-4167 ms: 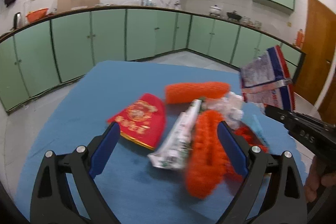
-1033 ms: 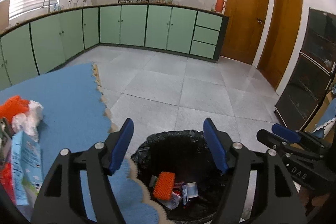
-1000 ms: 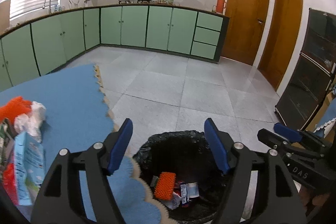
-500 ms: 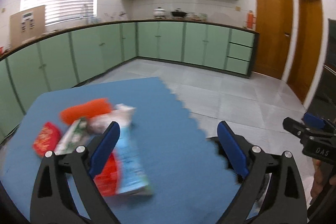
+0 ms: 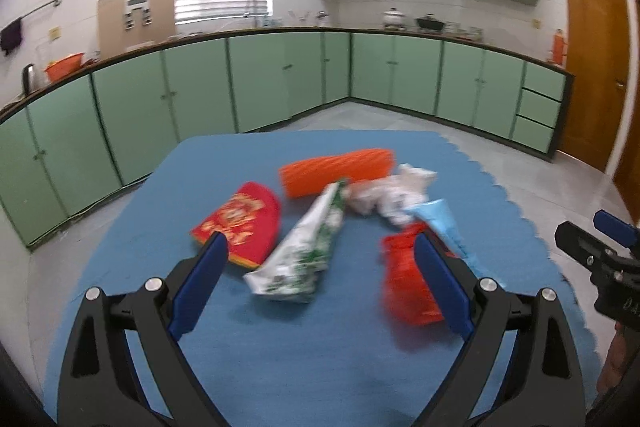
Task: Collect trash
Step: 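Return both tools to the table and grasp the milk carton with the right tool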
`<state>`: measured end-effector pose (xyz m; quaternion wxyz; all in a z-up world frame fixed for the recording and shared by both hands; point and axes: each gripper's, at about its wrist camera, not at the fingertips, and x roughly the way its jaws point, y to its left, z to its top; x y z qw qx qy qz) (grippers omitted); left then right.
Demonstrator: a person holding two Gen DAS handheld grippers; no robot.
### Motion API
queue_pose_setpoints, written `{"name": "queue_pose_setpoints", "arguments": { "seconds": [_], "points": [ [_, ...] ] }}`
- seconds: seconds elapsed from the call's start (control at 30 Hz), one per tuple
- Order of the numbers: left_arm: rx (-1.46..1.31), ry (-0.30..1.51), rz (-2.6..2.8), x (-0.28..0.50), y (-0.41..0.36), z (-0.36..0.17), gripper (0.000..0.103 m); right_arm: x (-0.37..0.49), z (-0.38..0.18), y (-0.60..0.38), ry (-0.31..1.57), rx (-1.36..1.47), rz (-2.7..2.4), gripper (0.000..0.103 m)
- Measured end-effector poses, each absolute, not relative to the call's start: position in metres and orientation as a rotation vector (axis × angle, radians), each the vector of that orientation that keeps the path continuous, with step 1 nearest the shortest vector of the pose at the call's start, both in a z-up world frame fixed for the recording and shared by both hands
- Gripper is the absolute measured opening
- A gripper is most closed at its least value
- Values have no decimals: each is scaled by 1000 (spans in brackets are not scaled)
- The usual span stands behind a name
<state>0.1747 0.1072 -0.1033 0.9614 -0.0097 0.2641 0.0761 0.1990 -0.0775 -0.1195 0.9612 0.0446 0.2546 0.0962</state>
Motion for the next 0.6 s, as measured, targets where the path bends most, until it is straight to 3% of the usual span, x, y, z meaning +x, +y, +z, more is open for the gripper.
{"name": "queue_pose_setpoints", "arguments": {
  "seconds": [0.6],
  "points": [
    [-68,564,178,173,134,-119,91,228,-155,-16,635,53,253,76]
  ]
}}
